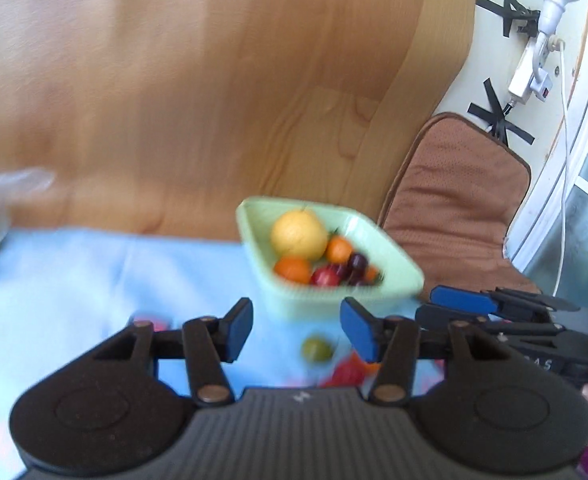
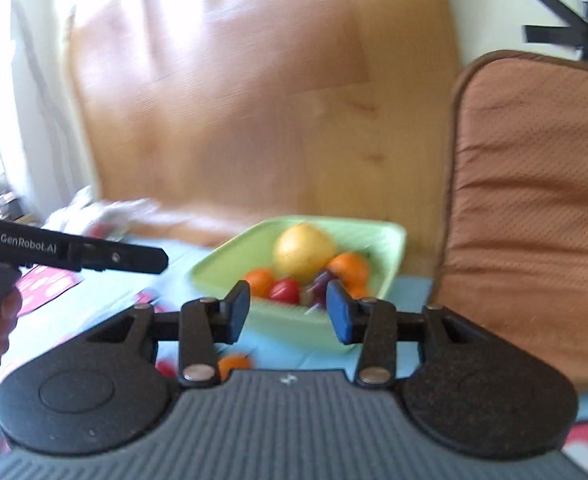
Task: Organize fruits
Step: 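Carry the cherry and tomato to the green bowl and open both tools, then grasp a mandarin with the left tool while the right tool grasps an orange tomato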
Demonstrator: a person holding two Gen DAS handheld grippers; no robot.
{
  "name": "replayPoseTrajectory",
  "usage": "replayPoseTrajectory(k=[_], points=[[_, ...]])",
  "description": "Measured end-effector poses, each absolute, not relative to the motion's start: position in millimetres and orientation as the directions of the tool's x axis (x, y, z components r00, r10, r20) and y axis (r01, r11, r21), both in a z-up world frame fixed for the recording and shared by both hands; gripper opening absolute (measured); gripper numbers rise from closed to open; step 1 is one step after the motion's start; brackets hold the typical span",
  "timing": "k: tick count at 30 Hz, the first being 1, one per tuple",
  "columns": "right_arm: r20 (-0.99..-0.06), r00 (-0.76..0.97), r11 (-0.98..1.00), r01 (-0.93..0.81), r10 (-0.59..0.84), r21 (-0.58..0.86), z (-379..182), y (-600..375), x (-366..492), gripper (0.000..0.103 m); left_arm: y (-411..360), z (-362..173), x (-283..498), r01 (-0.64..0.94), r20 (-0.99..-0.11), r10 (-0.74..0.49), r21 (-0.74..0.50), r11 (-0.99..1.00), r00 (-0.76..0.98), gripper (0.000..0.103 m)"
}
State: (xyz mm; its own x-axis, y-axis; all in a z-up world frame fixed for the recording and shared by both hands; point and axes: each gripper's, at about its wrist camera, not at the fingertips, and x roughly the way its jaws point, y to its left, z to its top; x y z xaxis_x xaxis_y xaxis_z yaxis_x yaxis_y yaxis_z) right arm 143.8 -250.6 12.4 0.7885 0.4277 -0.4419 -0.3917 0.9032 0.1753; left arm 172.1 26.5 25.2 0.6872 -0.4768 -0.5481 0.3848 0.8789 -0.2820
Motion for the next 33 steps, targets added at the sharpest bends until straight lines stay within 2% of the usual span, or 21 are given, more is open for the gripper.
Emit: replayPoseTrajectory(k=[6,9,11,12,13,15,21,25,29,33], points=[[-0.523,0.737,0.904,-0.369,0.427,0.217,-9,-231,155,0.045,46,-1,152,0.290,-0.589,-0.446,-0.345,0.893,0.674,0.064],[-0.556,0.712,0.903,-0.326,0.429,0.281,-16,-230,171,0.045,42,-11,154,0.277,-0.592,-0.445,-0.356,0.892,0.672,0.064],[-0.564,0.680,0.881,-0.306,0.468,0.362,-19,-232,174,0.045,41,-19,155,0.273,-0.598,-0.445,-0.360,0.892,0.667,0.056],[-0.562,0.658,0.858,-0.299,0.502,0.417,-21,-234,173,0.039,40,-23,155,0.272,-0.601,-0.453,-0.370,0.888,0.659,0.045],[-0.560,0.645,0.843,-0.283,0.521,0.458,-22,-237,174,0.036,39,-23,152,0.273,-0.592,-0.454,-0.373,0.887,0.666,0.038],[-0.564,0.628,0.830,-0.271,0.536,0.488,-21,-241,167,0.031,39,-23,146,0.275,-0.586,-0.474,-0.399,0.874,0.657,0.037],[-0.515,0.660,0.830,-0.351,0.547,0.433,-4,-245,102,0.031,51,-17,100,0.274,-0.544,-0.504,-0.450,0.850,0.671,0.037],[-0.501,0.641,0.813,-0.431,0.582,0.392,0,-243,50,0.031,42,-11,56,0.336,-0.543,-0.498,-0.375,0.864,0.676,0.037],[-0.525,0.655,0.833,-0.498,0.543,0.241,-5,-222,13,0.031,21,-16,26,0.400,-0.577,-0.513,-0.321,0.858,0.636,0.037],[-0.529,0.675,0.842,-0.513,0.515,0.166,-14,-210,2,0.032,8,-18,14,0.407,-0.577,-0.475,-0.253,0.878,0.665,0.037]])
